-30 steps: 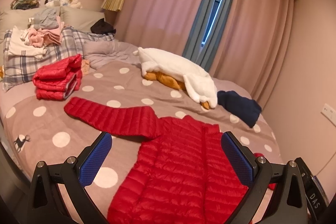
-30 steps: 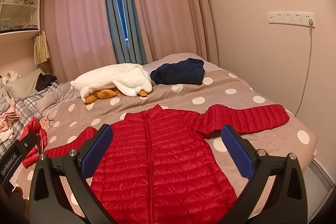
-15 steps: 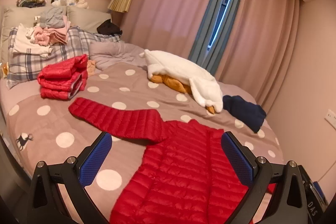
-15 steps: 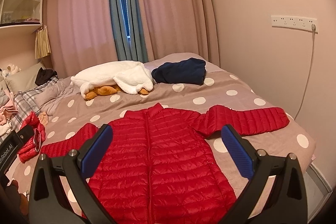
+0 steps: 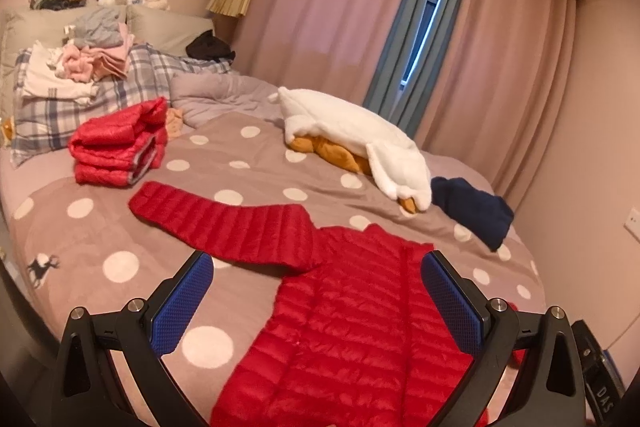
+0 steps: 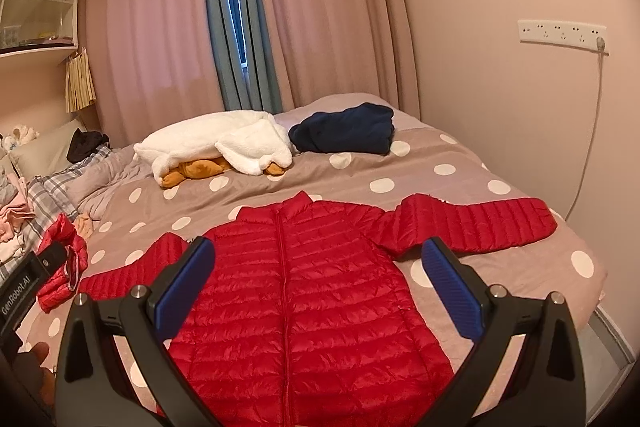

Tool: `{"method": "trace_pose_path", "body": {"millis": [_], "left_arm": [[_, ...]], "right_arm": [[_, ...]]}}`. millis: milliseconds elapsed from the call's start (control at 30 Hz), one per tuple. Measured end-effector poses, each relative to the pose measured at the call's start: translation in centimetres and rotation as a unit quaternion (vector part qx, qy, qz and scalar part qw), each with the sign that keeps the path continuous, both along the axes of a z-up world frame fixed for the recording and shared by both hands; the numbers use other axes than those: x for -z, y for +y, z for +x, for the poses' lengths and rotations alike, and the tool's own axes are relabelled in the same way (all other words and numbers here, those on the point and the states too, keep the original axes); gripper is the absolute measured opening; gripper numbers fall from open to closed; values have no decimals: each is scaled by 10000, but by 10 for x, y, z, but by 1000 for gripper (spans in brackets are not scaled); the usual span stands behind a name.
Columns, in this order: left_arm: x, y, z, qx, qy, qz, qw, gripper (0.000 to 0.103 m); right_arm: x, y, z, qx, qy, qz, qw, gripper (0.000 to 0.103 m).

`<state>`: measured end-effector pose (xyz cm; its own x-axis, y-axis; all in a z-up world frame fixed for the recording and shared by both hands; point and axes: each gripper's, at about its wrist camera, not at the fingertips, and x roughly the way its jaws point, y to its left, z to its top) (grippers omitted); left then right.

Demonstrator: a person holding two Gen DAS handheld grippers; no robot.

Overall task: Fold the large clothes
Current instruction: 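Grasp the jacket side and sleeve with the right gripper, fold it over the body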

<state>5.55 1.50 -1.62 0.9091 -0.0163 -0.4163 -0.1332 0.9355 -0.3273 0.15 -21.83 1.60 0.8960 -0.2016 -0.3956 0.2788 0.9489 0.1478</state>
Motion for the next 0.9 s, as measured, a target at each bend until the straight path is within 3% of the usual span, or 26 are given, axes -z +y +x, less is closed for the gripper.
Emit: {"method": "trace_pose_path", "body": {"millis": [133, 267, 367, 433, 533, 667, 833, 900], "left_arm": [[14, 24, 30, -107, 71, -249, 9996, 102], [45, 67, 70, -130, 380, -1145, 9926, 102], [74, 98, 97, -177, 577, -1819, 9815, 96], [88, 109, 108, -530, 684, -1773, 9803, 93], [108, 120, 129, -1186, 1032, -1330, 9786, 83], [144, 135, 151, -1210, 1458, -1767, 9659, 69], [161, 145, 164, -1794, 1719, -1461, 9576, 66], [175, 152, 173, -1677, 1746, -1777, 9538, 65]], "right_arm": [[9, -18, 17, 7, 53, 94, 9999, 103], [30, -45, 49, 83, 440, 54, 9990, 103], [55, -74, 77, 493, 878, 102, 9949, 103], [71, -97, 90, 839, 1060, 234, 9905, 103], [91, -125, 99, 1160, 1313, 259, 9842, 102], [105, -155, 105, 1524, 1589, 300, 9750, 102], [119, -202, 112, 2166, 1769, 399, 9593, 100], [125, -224, 115, 2356, 1791, 558, 9536, 99]]}}
